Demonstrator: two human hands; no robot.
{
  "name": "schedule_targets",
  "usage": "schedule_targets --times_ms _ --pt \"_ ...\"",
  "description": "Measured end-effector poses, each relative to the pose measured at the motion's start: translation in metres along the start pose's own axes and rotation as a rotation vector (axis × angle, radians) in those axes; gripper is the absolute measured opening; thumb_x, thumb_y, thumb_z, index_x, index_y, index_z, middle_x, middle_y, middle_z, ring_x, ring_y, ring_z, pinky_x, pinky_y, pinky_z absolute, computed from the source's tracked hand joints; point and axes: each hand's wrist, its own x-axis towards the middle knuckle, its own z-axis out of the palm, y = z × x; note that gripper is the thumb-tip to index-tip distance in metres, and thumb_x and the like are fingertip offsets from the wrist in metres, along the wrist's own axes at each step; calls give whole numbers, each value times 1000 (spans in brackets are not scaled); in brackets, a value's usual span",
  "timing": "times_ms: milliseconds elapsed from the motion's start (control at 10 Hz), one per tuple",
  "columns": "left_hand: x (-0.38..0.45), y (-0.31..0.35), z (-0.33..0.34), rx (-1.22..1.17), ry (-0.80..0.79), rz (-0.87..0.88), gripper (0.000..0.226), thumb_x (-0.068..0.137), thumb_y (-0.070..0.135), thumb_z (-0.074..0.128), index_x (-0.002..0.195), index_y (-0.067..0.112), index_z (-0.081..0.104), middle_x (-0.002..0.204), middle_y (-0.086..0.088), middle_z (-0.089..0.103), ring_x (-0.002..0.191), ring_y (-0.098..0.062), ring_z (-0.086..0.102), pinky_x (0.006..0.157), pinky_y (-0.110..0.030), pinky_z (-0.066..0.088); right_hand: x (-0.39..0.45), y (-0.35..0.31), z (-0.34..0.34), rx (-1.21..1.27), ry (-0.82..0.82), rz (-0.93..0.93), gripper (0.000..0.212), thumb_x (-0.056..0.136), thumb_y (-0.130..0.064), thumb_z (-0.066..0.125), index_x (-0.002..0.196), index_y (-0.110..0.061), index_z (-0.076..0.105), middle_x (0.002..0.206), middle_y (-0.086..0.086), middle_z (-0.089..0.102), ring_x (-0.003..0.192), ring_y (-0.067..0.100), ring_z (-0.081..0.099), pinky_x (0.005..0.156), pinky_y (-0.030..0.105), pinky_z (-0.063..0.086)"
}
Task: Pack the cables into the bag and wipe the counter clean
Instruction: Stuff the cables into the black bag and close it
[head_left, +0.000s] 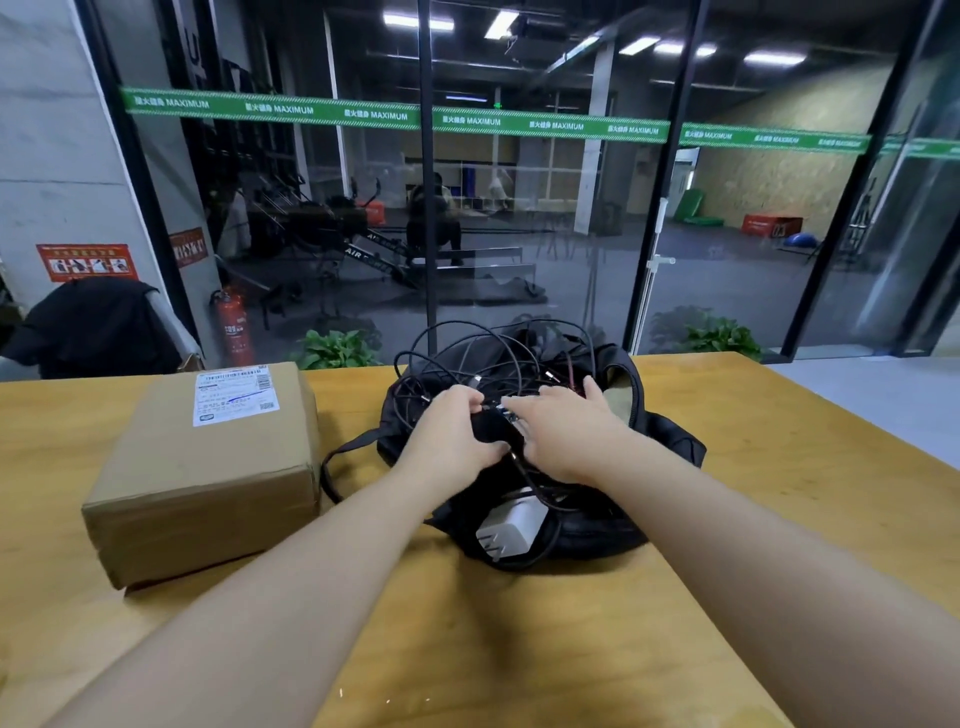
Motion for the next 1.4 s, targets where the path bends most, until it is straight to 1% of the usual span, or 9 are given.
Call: schedule_targets --times_ms 200,400,600,800,900,1000,1100,1200,1400 --pt "14 6 21 -98 96 -3 5 82 11 47 85 15 46 106 -7 47 84 -20 45 69 -32 38 -5 -10 -11 139 -5 -156 52 90 -15 37 142 -18 37 149 -1 40 145 18 21 119 44 6" --pt "17 -18 5 -270 -244 35 43 80 -13 55 104 19 39 103 4 49 104 -11 49 91 -20 42 3 1 13 -7 -70 -136 51 99 -42 32 147 -25 28 155 -6 29 145 19 23 118 50 6" --pt "19 -39 -20 61 176 -186 10 89 6 57 92 15 59 91 -2 60 80 -21 55 70 -31 45 4 8 16 16 -83 -89 58 96 -41 44 148 -27 23 158 -9 21 141 21 32 120 48 4" --pt "29 -48 -6 -155 25 -408 24 88 -1 52 68 14 51 68 -4 55 67 -23 54 58 -25 49 5 10 18 64 -69 -43 54 97 -38 41 147 -25 27 155 -5 31 137 22 38 119 46 2" --pt "29 -45 -3 -176 35 -535 18 86 -1 56 80 12 46 66 0 43 56 -12 46 47 -16 44 6 11 20 76 -67 -31 54 97 -37 41 148 -24 25 156 -6 28 138 21 37 118 44 1" --pt "26 -43 5 -151 -17 -488 5 87 10 59 89 9 55 74 -8 53 65 -21 52 63 -27 49 6 15 21 79 -74 -31 55 98 -36 41 148 -24 23 157 -6 26 139 20 35 119 44 3" --pt "24 -41 10 -30 -35 -368 26 87 29 64 68 16 53 69 -5 48 66 -24 42 64 -28 39 4 18 21 81 -72 -21 55 98 -38 40 148 -24 24 158 -6 23 141 20 32 119 46 4" --pt "23 -36 13 165 -32 -276 13 87 22 62 77 15 56 81 -4 57 74 -27 49 66 -31 42 1 17 21 91 -48 -14 57 97 -48 36 147 -22 29 157 -6 24 142 20 31 119 47 5" --pt "24 -33 8 196 49 -247 22 88 13 54 67 6 58 55 -4 50 50 -18 44 42 -26 25 2 12 24 102 -41 13 76 86 -70 32 139 -17 42 147 -2 43 135 21 40 117 48 6"
